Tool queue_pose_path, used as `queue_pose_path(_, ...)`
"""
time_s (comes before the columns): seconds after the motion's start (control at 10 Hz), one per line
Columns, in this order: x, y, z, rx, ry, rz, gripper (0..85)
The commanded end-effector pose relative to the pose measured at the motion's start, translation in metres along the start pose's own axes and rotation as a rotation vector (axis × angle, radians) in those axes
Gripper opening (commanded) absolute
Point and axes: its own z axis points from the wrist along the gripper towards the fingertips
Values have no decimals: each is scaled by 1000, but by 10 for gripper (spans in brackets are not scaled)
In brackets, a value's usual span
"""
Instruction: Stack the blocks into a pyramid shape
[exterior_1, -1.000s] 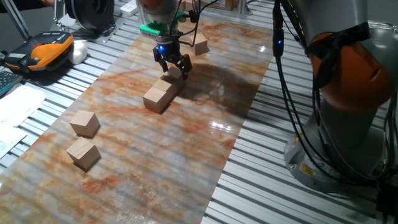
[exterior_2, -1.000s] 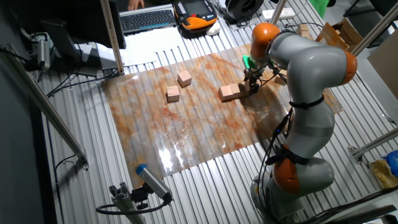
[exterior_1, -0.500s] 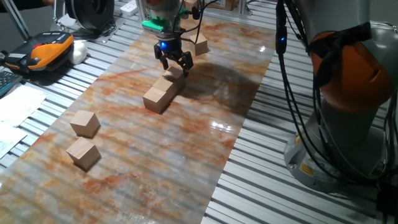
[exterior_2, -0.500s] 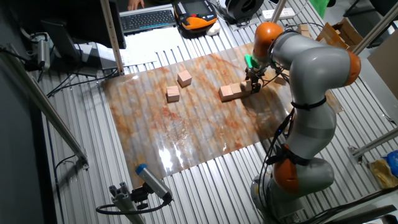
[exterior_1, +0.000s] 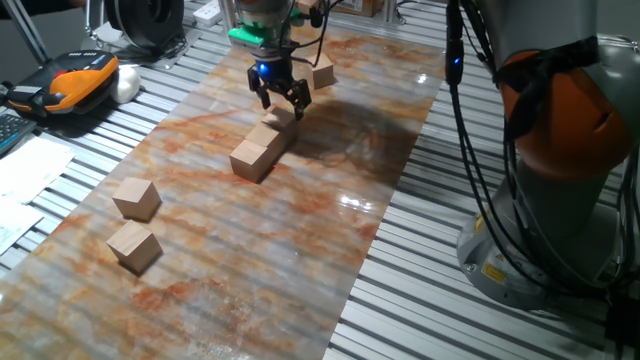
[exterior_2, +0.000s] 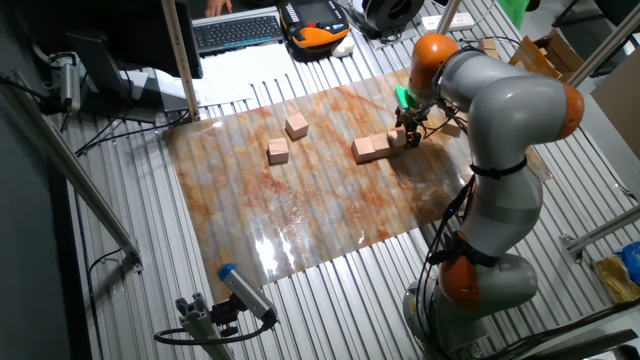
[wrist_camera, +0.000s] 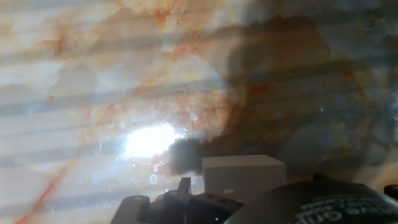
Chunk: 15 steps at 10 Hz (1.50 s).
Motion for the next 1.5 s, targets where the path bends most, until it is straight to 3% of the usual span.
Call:
queue_pose_path(0.0, -2, 1, -5, -12, 7, -14, 850)
queue_pose_path(0.1, -6, 1, -10, -35, 19, -52, 680)
queue_pose_path(0.2, -15, 1, -15, -70, 44, -102, 680)
queue_pose_path(0.3, -25, 1, -21, -116, 79, -183, 510)
queue_pose_path(0.4, -31, 1, -24, -131, 81, -261, 340)
queue_pose_path(0.6, -33, 1, -23, -111, 31, -378, 0)
queue_pose_path(0.8, -33, 3, -22, -117, 55, -425, 0)
queue_pose_path(0.9, -34, 2, -22, -95, 2, -513, 0)
queue_pose_path(1.0, -35, 1, -20, -57, -72, -587, 0)
queue_pose_path(1.1, -36, 0, -19, -41, -115, -662, 0)
queue_pose_path(1.4, -40, -2, -19, -92, -92, -791, 0)
